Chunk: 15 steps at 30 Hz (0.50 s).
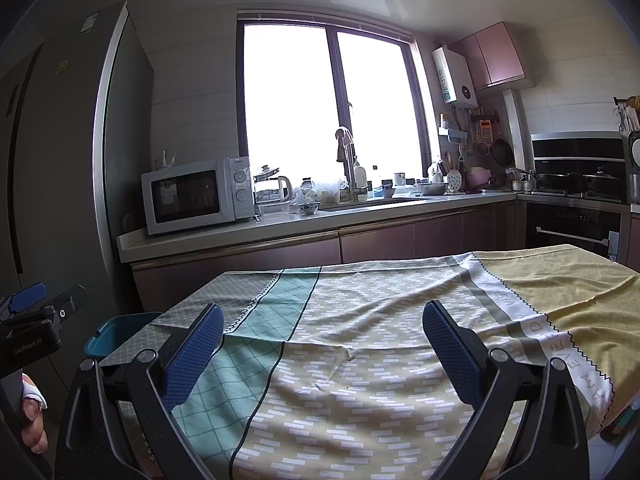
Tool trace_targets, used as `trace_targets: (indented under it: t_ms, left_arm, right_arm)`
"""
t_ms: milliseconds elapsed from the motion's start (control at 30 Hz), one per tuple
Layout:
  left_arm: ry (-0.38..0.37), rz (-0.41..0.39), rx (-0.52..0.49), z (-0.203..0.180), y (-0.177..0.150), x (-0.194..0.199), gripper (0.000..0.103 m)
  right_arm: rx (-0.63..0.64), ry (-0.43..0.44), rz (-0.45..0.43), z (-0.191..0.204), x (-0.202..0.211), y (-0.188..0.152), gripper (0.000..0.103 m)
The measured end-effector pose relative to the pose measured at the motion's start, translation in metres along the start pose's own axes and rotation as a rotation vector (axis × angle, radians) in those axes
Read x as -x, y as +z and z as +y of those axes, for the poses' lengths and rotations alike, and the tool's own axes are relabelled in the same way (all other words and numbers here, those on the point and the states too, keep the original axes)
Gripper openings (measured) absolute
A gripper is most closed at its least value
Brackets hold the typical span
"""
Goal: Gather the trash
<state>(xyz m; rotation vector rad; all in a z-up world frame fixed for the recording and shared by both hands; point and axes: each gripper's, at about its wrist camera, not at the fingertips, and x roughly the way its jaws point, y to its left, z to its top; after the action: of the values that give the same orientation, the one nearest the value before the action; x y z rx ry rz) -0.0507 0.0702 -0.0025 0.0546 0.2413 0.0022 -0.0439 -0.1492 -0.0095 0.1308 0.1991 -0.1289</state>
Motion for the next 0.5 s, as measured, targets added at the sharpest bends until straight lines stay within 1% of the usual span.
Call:
trace_targets:
  t_ms: [500]
  left_arm:
    - [0.001,0.003,-0.003,-0.0014,-0.0015,-0.0015,0.098]
  right_arm:
    - [-0.003,-0.005,0.001,0.0007,0.0008,-0.0004,0.096]
